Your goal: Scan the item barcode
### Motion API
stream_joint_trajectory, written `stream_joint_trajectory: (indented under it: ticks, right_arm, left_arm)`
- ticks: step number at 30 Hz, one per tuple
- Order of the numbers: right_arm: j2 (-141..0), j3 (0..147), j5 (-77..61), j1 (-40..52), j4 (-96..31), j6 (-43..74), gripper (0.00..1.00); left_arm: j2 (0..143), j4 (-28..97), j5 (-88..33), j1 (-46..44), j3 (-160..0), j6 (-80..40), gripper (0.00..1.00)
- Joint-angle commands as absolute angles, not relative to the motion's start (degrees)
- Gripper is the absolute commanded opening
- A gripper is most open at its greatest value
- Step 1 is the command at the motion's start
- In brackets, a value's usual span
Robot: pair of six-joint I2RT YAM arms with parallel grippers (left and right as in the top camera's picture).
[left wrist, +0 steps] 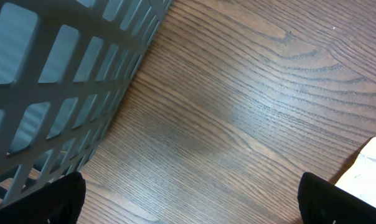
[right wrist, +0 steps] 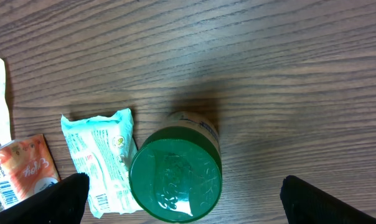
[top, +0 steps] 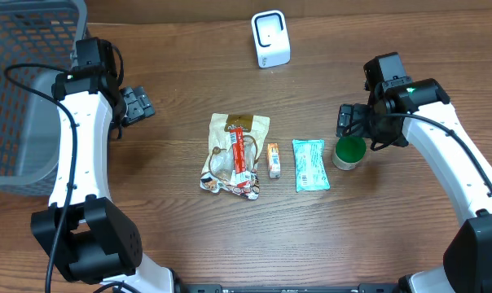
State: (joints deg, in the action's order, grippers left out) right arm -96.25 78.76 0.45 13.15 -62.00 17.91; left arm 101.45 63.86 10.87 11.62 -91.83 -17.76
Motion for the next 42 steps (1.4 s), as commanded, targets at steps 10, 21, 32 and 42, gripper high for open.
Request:
stream_joint_trajectory:
  ticks: [10, 21, 32, 42]
  right_arm:
    - [-95.04, 80.05, 0.97, 12.93, -61.80, 17.61, 1.00]
    - [-95.04, 80.05, -0.86, 12.93, -61.45, 18.04, 1.00]
    - [-95.02, 80.88, -8.69, 12.78, -60.95, 17.61, 0.38]
    - [-95.02, 99.79, -8.69, 10.72, -71.13, 17.56, 0.07]
  left_arm:
    - [99.96, 63.83, 10.48, 11.57, -92.73, -16.71, 1.00]
    - [99.96, 63.83, 10.48, 11.57, -92.73, -16.71, 1.00]
    - [99.96, 63.83, 10.48, 11.57, -92.73, -16.71, 1.00]
    - [99.96, 63.83, 10.48, 11.57, -92.73, -16.71, 1.00]
